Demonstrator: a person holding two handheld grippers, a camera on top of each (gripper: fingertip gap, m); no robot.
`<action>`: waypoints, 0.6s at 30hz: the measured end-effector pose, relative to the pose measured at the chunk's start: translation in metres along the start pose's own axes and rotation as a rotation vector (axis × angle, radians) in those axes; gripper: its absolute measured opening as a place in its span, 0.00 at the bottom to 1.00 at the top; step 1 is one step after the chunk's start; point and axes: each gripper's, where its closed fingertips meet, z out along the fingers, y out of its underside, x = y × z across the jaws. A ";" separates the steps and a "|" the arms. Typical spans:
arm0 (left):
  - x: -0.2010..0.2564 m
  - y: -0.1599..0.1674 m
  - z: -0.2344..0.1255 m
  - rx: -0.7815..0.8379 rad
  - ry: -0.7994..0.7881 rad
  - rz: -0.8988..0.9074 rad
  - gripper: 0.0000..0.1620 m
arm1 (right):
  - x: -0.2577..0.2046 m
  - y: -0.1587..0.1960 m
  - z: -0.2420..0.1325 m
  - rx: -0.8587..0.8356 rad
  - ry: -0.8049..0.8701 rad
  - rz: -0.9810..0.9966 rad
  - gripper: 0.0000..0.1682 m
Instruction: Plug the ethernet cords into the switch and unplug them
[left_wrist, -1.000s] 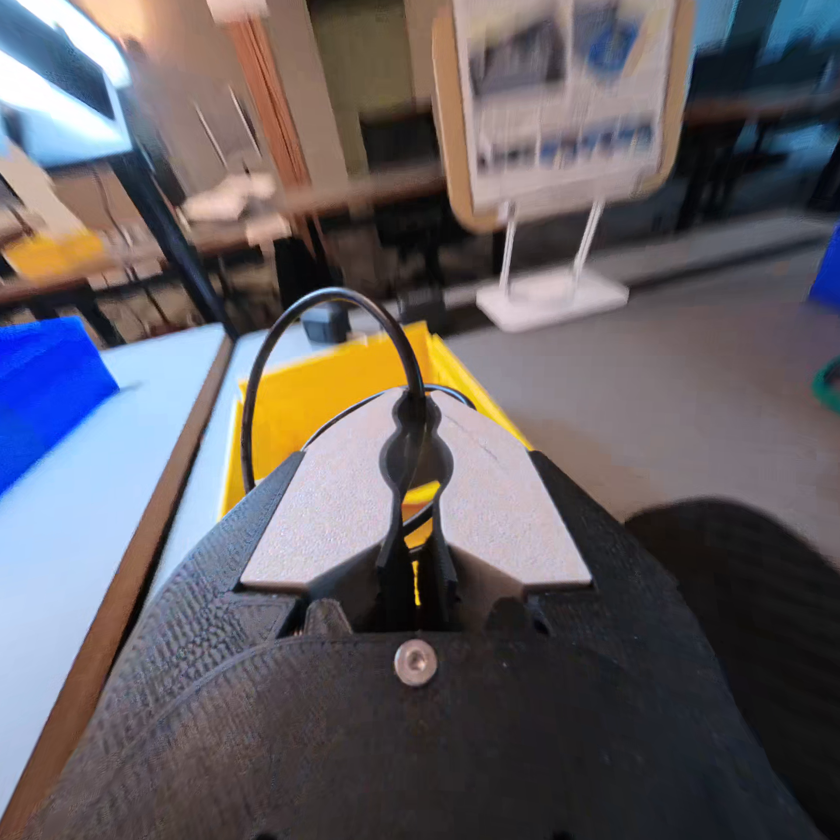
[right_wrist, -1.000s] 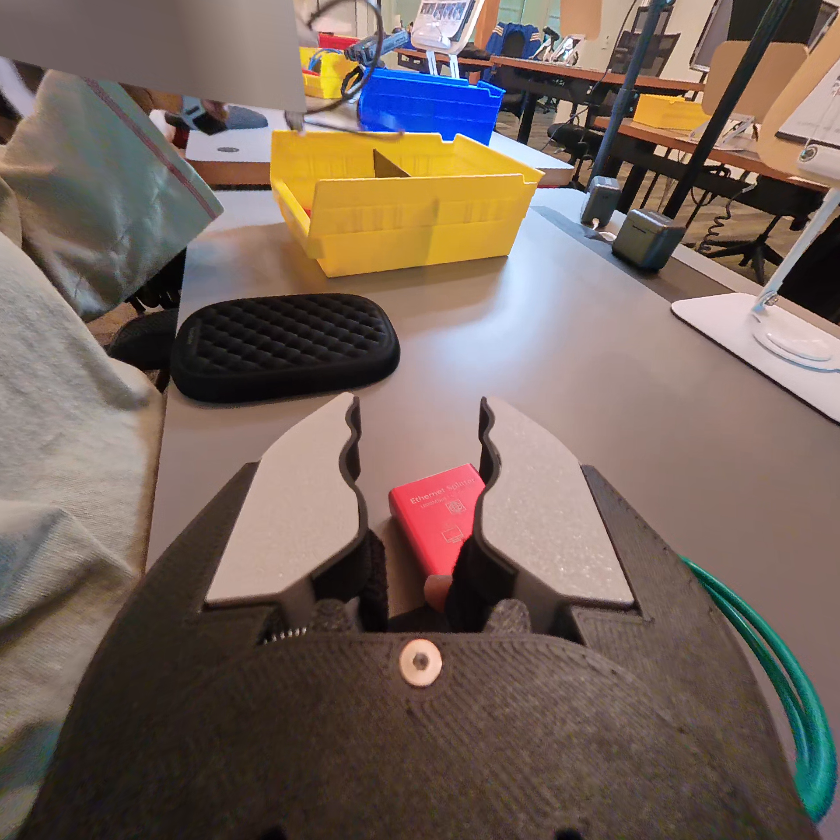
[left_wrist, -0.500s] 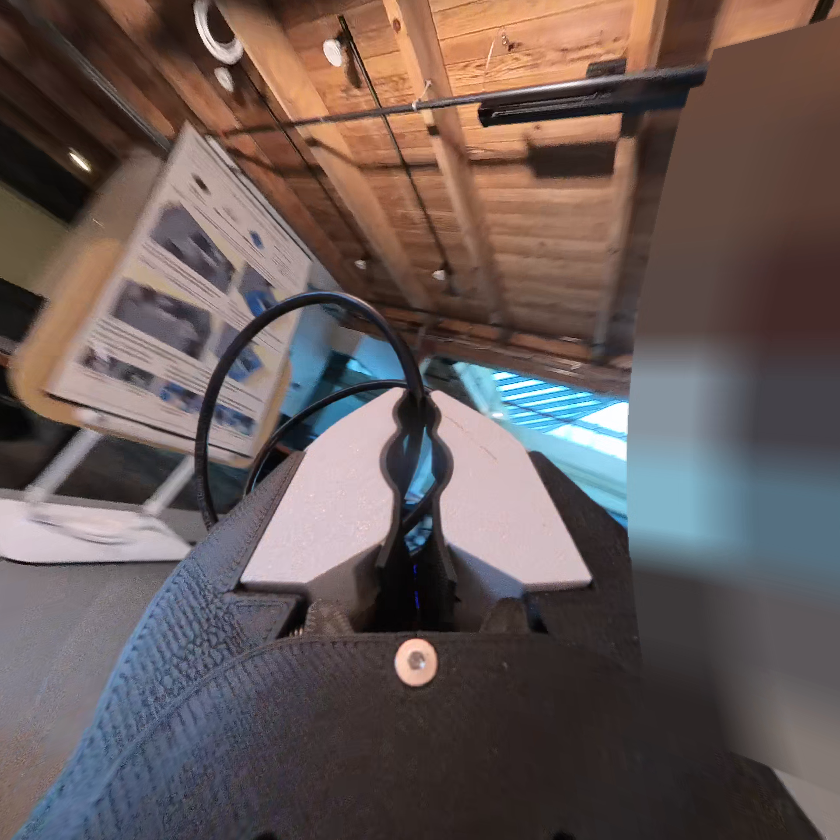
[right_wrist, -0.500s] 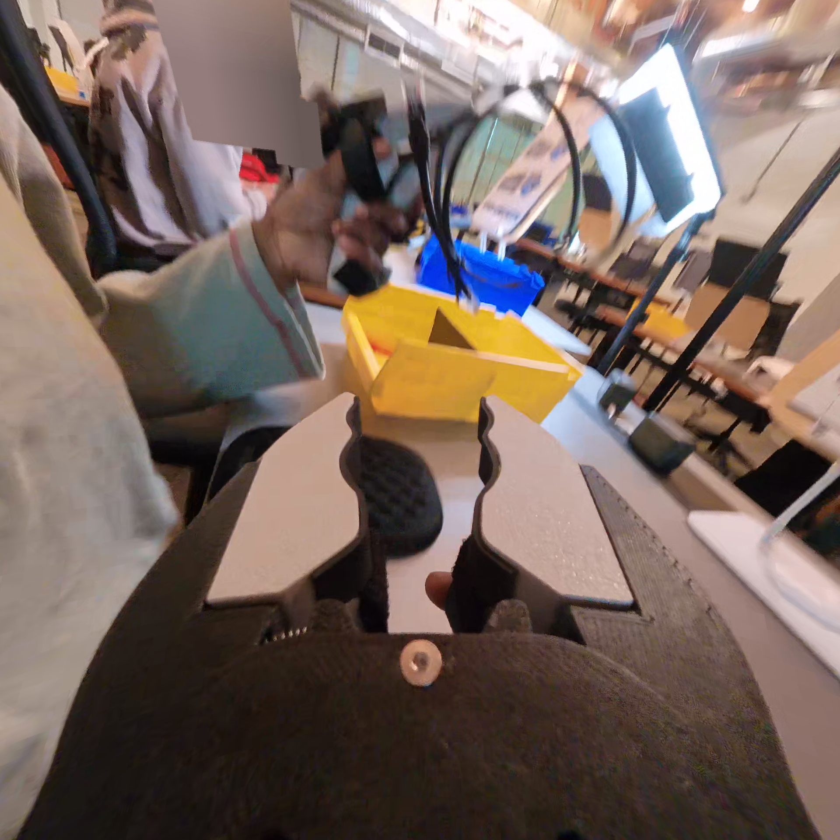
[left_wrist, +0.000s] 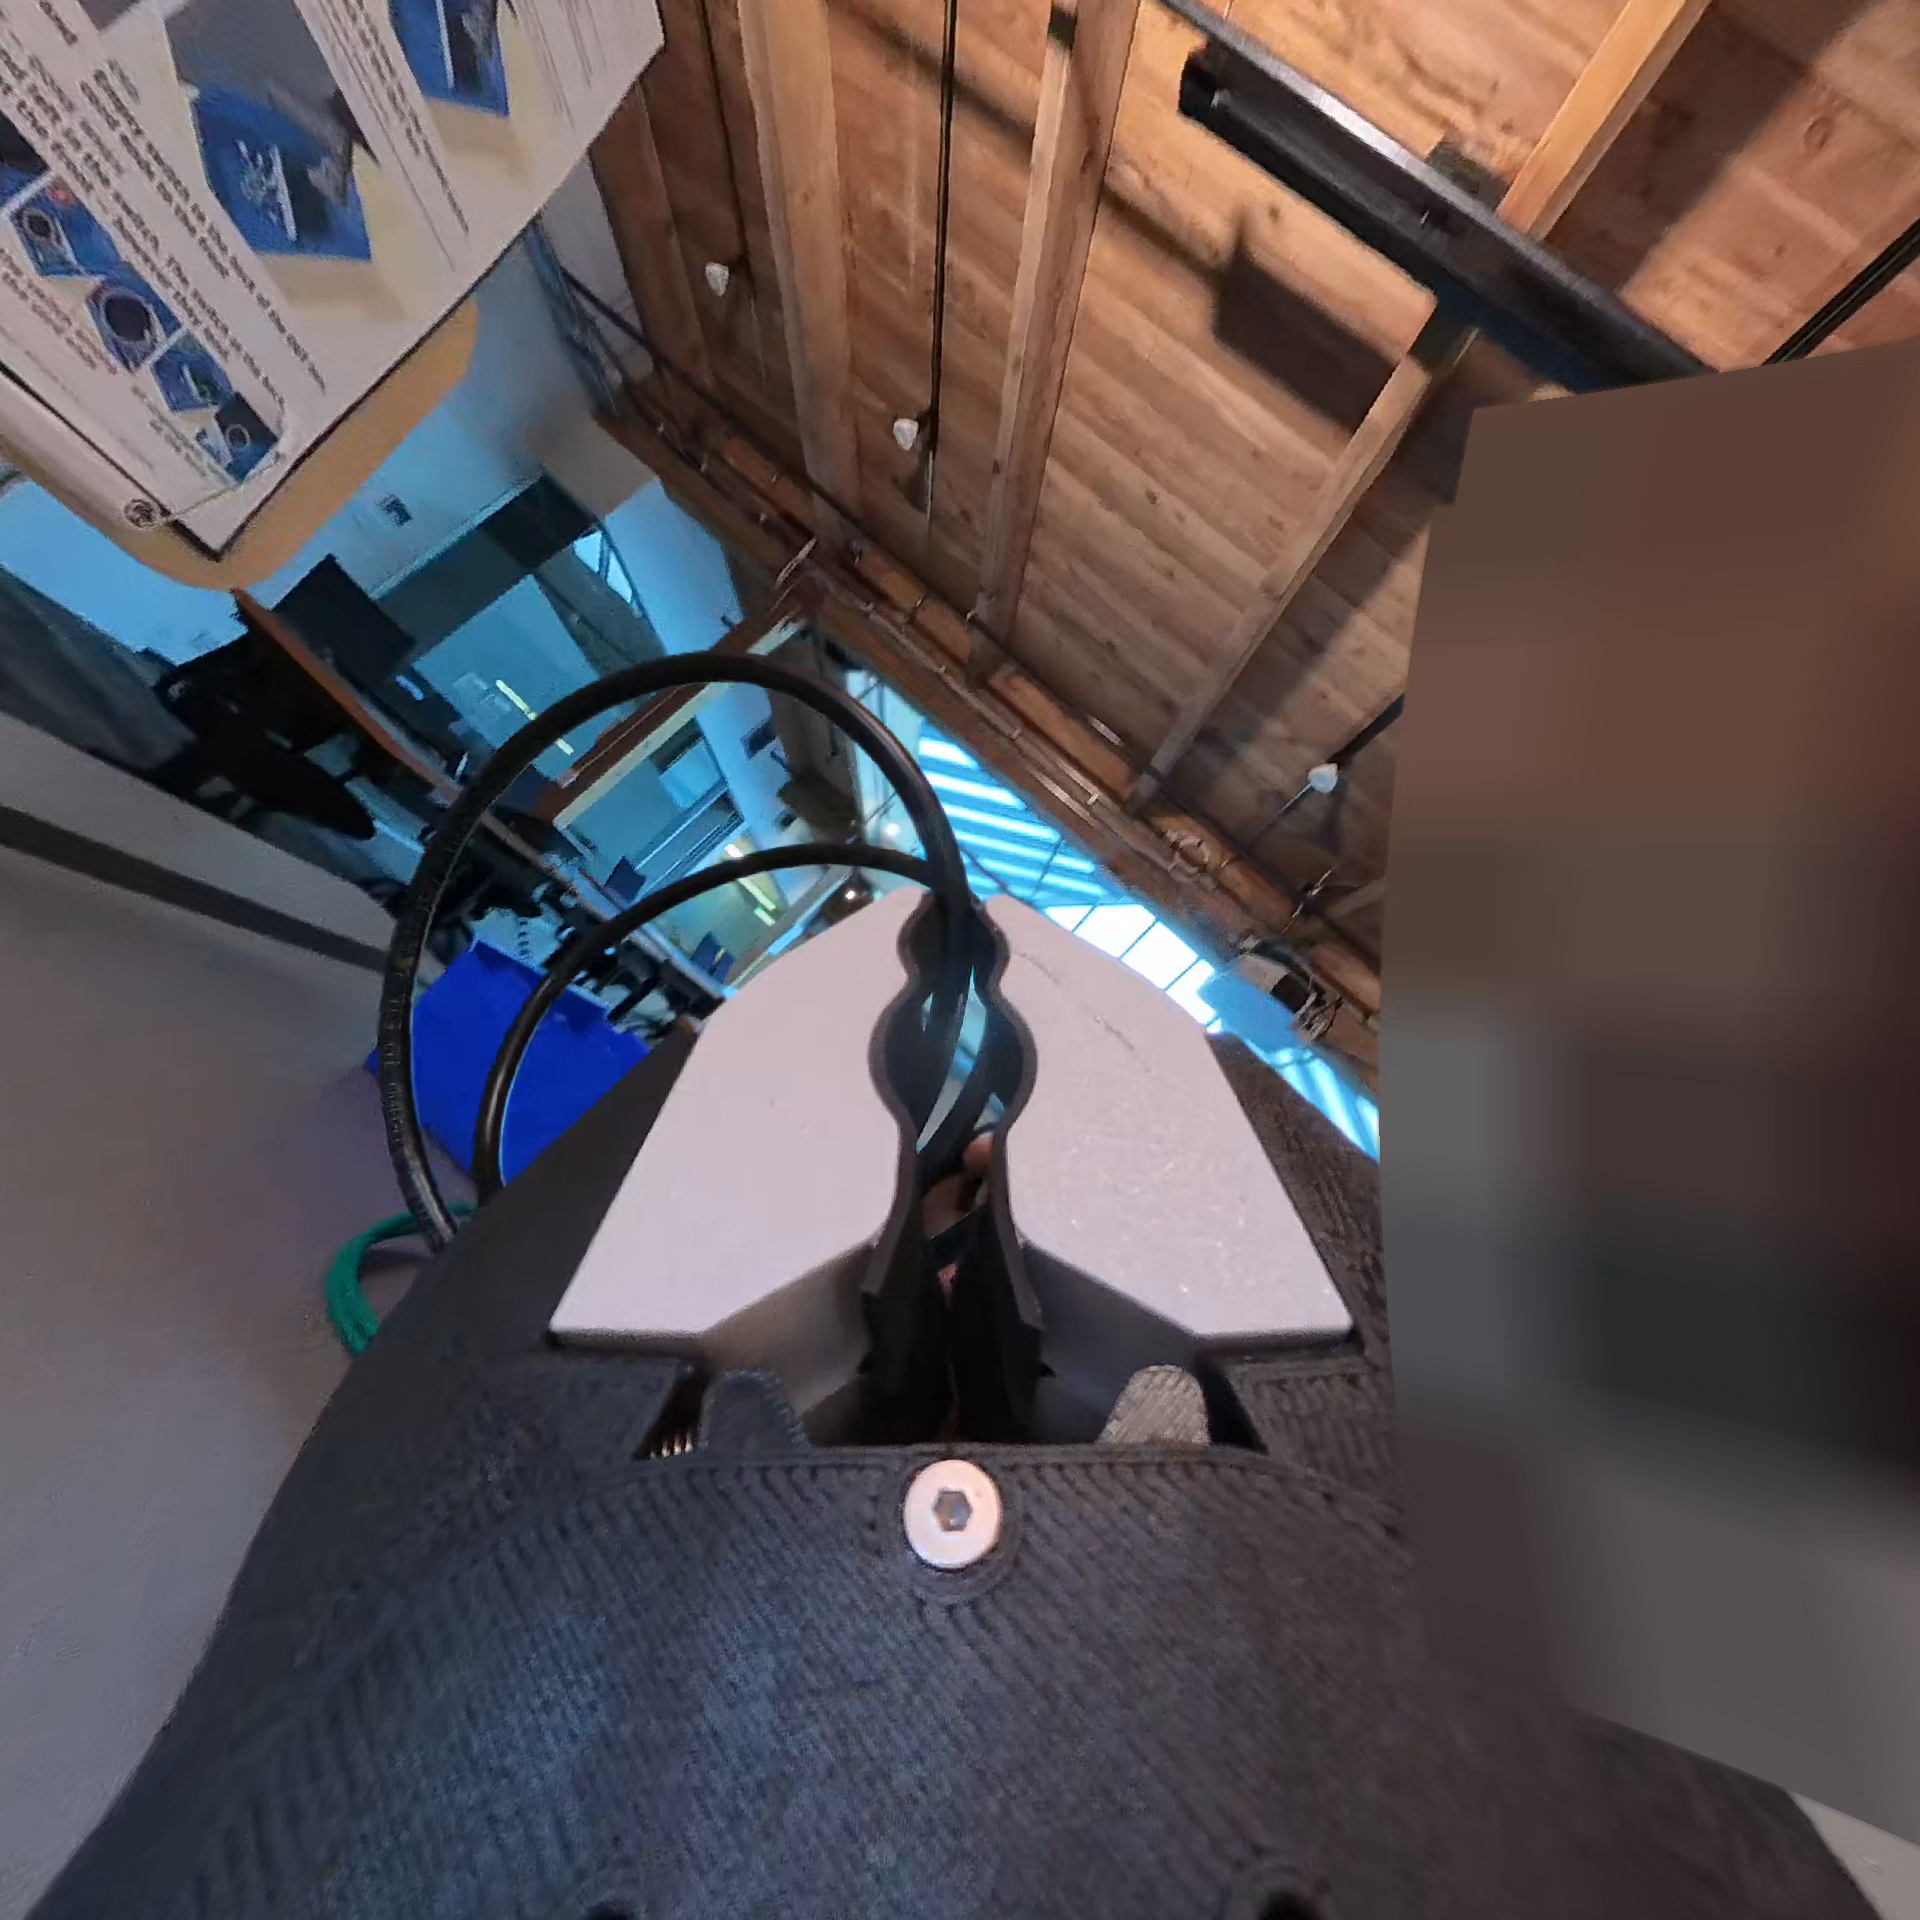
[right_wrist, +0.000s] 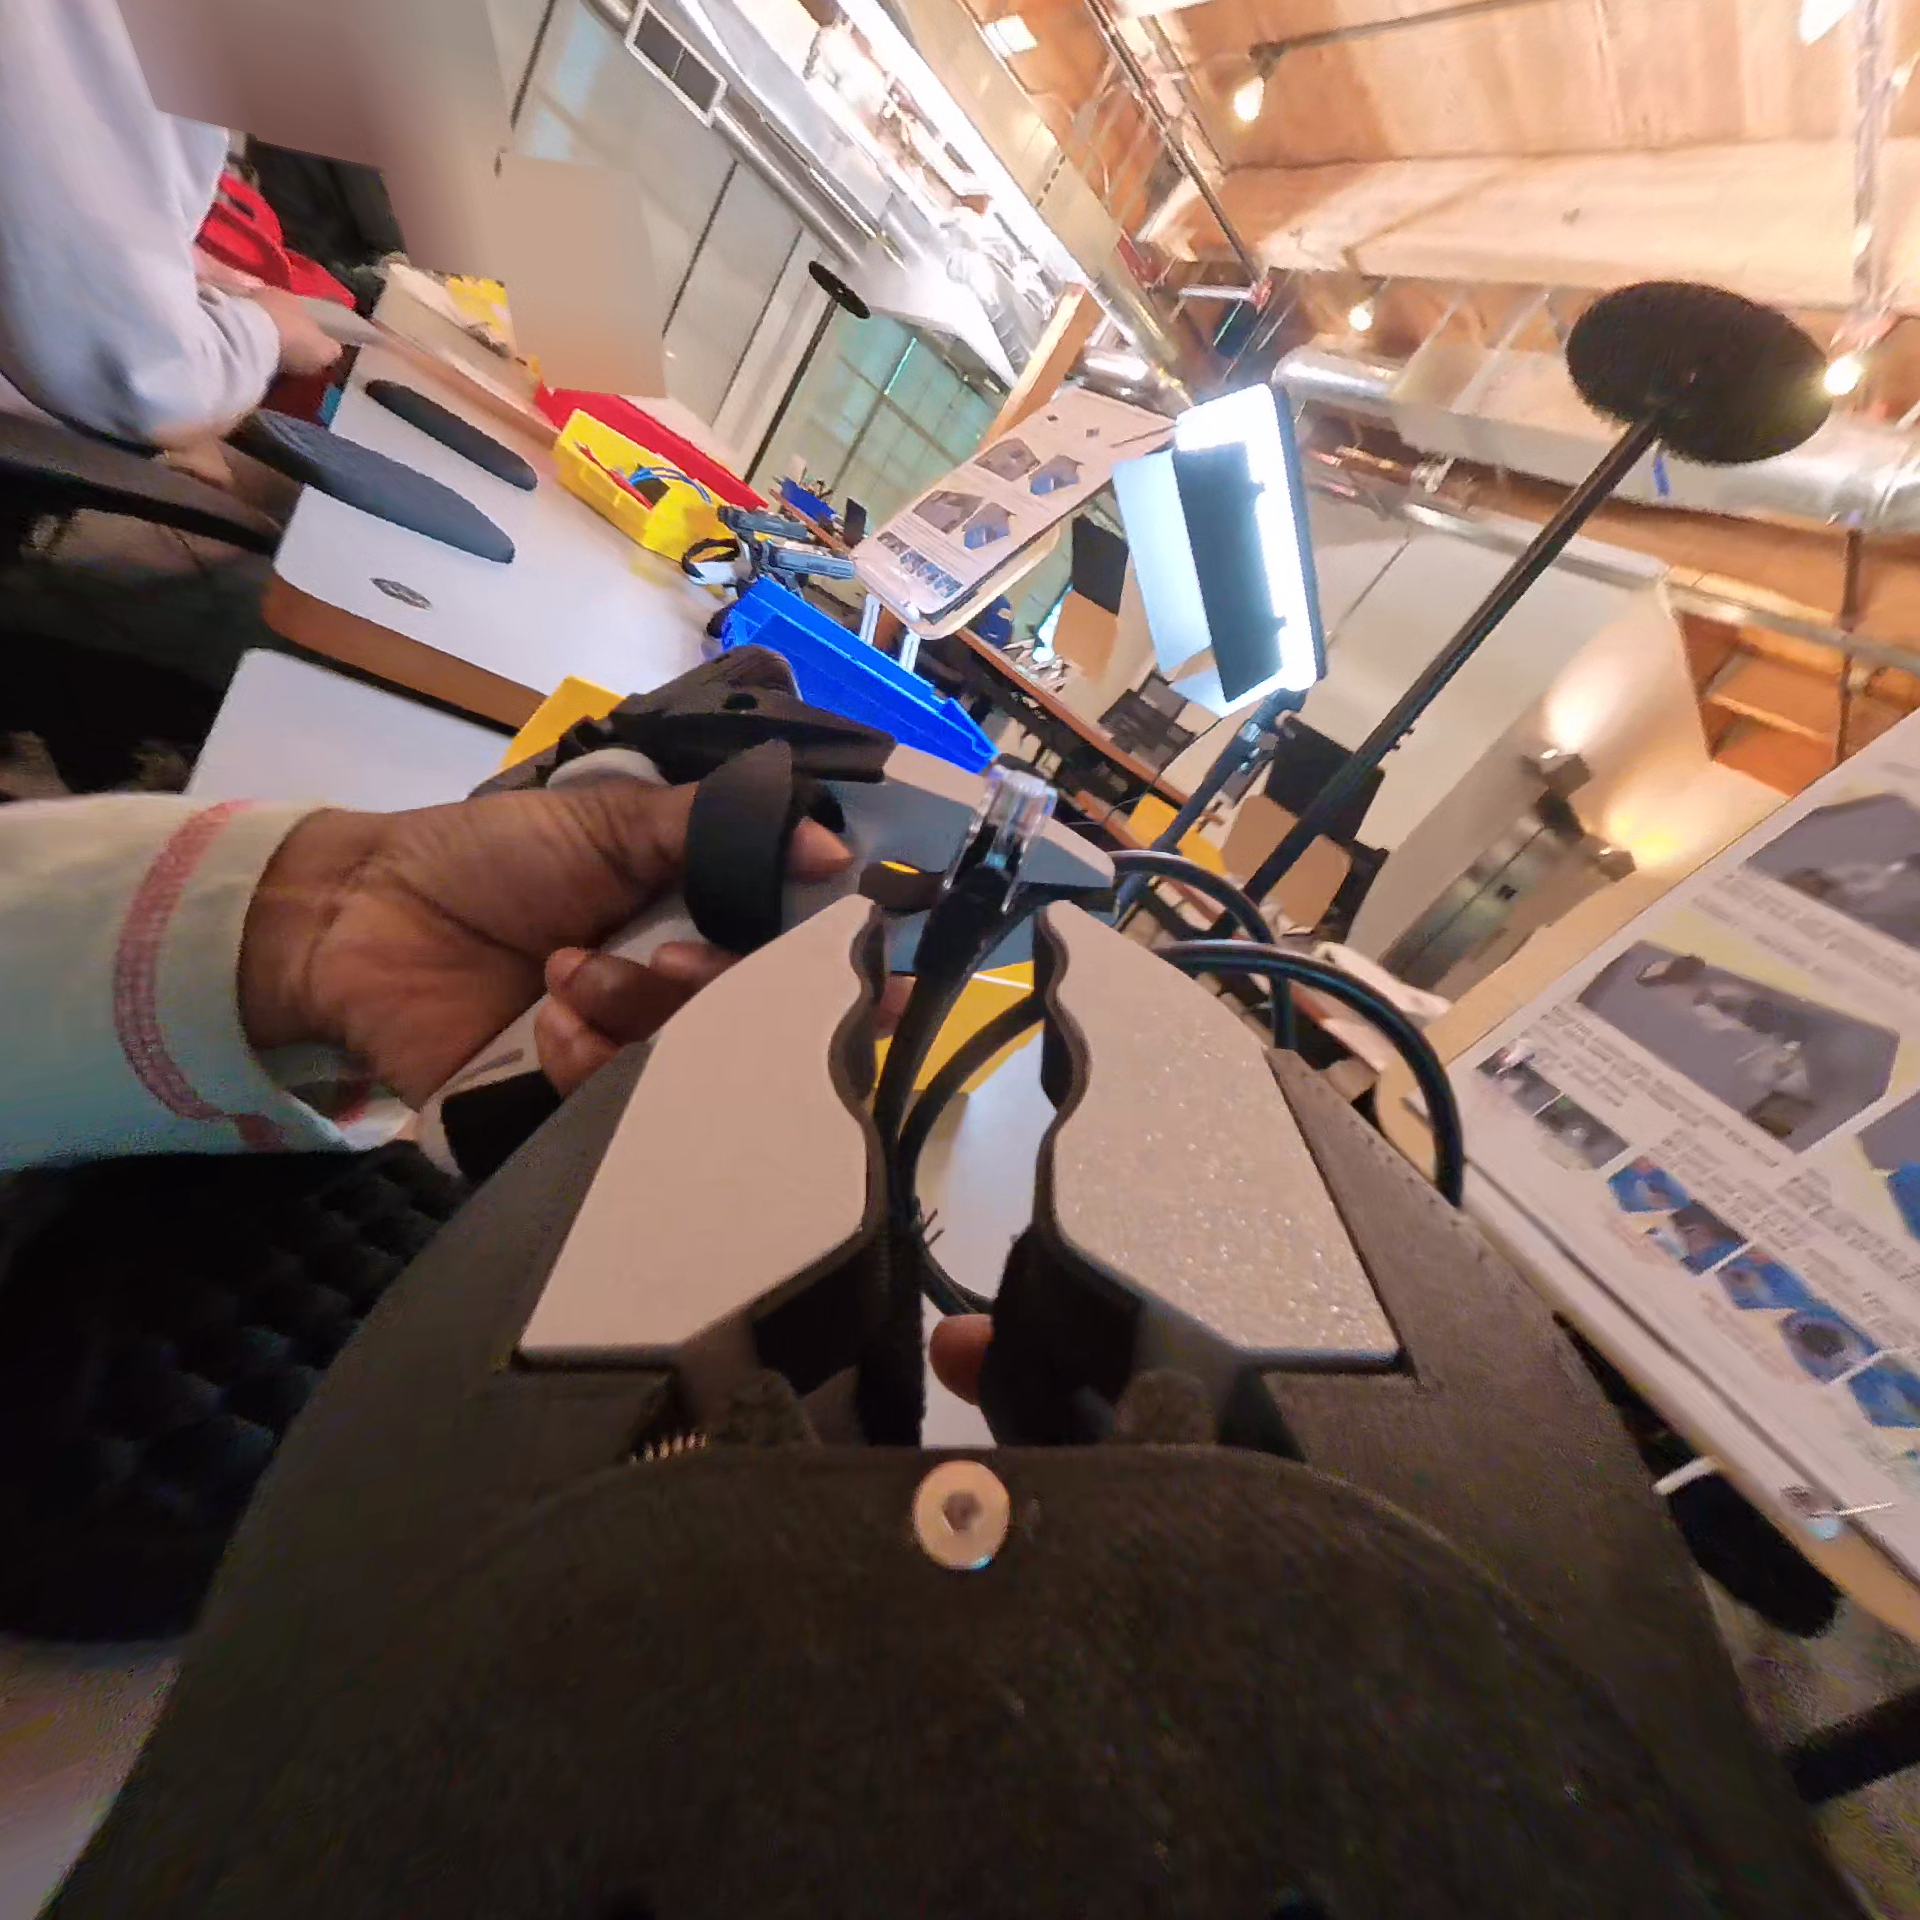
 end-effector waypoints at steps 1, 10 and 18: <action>-0.002 0.004 0.001 -0.023 -0.014 0.024 0.04 | 0.000 0.002 0.000 -0.001 -0.014 0.039 0.11; 0.005 0.025 0.001 -0.236 -0.157 1.077 0.26 | 0.060 0.017 -0.028 0.306 0.063 0.829 0.07; -0.013 0.070 0.015 -0.416 -0.263 1.553 0.16 | 0.064 0.031 -0.037 0.397 0.127 1.043 0.07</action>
